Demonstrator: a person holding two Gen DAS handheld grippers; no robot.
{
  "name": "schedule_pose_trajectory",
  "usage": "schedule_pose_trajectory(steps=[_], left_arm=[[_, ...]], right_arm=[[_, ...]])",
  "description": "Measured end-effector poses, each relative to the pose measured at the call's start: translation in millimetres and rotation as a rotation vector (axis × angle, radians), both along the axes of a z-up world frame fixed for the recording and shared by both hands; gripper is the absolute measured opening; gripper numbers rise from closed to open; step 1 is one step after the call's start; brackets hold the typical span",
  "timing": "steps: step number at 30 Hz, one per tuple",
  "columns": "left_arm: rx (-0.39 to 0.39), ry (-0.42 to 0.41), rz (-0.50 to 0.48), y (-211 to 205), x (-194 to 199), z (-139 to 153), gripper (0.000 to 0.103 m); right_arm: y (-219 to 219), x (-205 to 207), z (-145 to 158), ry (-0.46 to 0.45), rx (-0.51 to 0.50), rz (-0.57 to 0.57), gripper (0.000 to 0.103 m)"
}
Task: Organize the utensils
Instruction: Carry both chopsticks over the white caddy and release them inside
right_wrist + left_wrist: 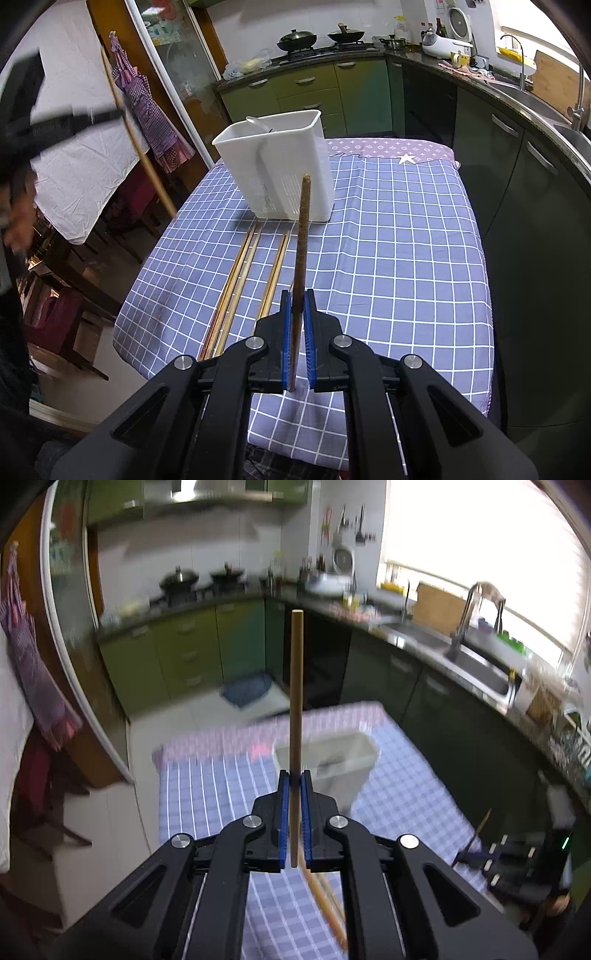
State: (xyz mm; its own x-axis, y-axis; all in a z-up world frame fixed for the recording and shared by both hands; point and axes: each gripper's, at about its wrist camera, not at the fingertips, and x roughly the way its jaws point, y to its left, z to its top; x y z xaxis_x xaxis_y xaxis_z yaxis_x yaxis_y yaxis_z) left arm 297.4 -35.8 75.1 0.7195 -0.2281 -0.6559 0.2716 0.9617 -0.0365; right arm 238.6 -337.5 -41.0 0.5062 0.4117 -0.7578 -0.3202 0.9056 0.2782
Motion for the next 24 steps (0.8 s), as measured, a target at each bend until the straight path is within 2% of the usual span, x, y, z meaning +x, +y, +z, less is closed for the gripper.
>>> schedule_pose_trajectory(steps=[5, 11, 15, 20, 24], left_arm=[[-0.027, -0.115, 0.028, -14, 25, 23, 0.006], [-0.067, -0.173, 0.060, -24, 63, 9, 0.006], [-0.049, -0.088, 0.060, -31, 81, -20, 0.006], [0.011, 0.013, 0.061, -34, 88, -54, 0.007], [0.034, 0.009, 0.050, -28, 77, -61, 0.013]], right_arm=[[-1, 1, 0, 0.001, 0.007, -0.002, 0.008], [-5, 0, 0, 0.004, 0.011, -0.007, 0.008], [-6, -1, 1, 0.009, 0.017, -0.007, 0.008], [-1, 3, 13, -0.006, 0.014, 0.000, 0.008], [0, 16, 42, -0.065, 0.018, -0.010, 0.008]])
